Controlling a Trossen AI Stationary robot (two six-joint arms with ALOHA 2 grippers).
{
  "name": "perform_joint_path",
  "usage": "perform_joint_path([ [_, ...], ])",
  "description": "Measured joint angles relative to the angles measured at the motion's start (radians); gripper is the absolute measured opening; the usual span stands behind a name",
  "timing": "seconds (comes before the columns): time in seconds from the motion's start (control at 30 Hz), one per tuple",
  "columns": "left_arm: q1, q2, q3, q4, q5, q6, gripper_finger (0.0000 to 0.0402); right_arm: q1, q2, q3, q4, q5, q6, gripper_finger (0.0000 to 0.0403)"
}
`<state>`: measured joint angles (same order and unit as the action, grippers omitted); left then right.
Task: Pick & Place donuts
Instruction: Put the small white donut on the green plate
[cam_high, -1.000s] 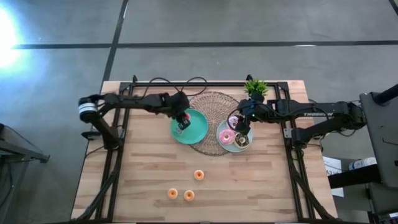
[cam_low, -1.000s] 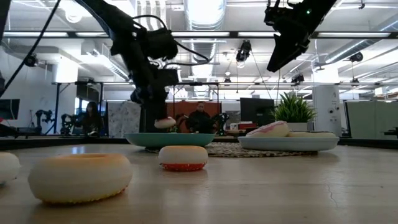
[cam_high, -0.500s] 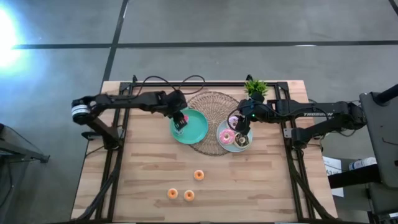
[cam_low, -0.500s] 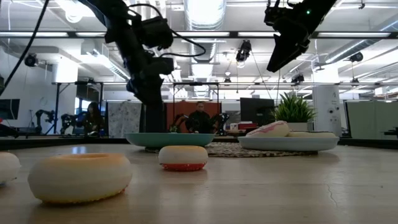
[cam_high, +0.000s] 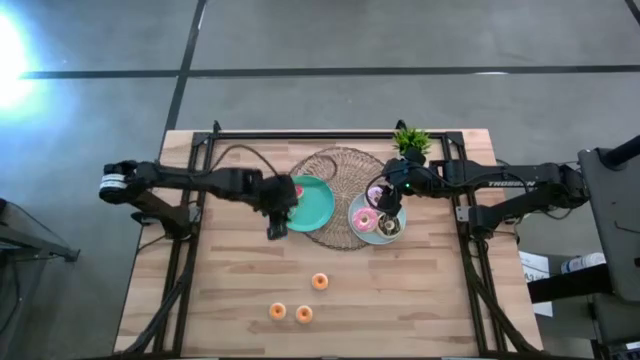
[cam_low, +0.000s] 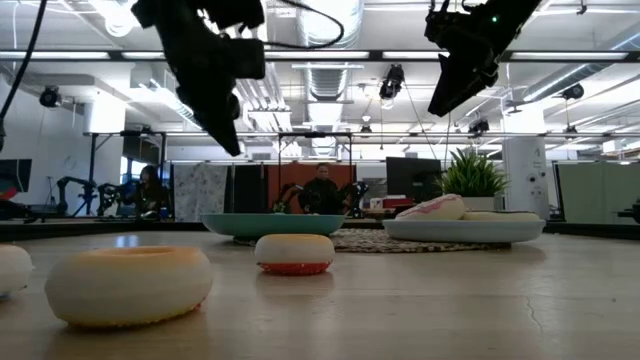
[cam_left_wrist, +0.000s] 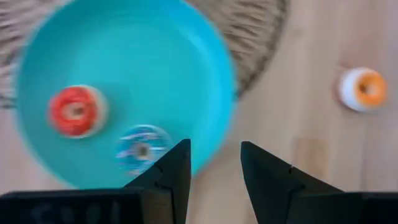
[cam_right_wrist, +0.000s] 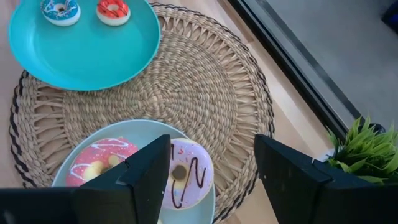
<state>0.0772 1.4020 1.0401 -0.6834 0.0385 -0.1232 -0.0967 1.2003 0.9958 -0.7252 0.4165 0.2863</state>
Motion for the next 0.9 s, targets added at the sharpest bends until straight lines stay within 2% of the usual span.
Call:
perform_joint_path([
  [0.13, -0.071, 0.001, -0.017, 0.006, -0.017, -0.039, 0.0114, 0.001, 0.0, 0.0, 0.007, -0.018, 0.046, 0.0224],
  [0.4, -0.141, -0.001, -0.048, 0.006, -0.032, -0.114, 0.0114, 0.034, 0.0, 0.0, 0.104, -0.139, 0.191, 0.0224],
  [0.67, -0.211, -0.002, -0.048, -0.021, -0.032, -0.11, 0.0114, 0.141, 0.0, 0.0, 0.136, -0.137, 0.393, 0.0224],
  [0.9, -0.288, -0.016, -0.106, 0.0, -0.059, -0.131, 0.0114, 0.267, 0.0, 0.0, 0.137, -0.073, 0.554, 0.0224],
])
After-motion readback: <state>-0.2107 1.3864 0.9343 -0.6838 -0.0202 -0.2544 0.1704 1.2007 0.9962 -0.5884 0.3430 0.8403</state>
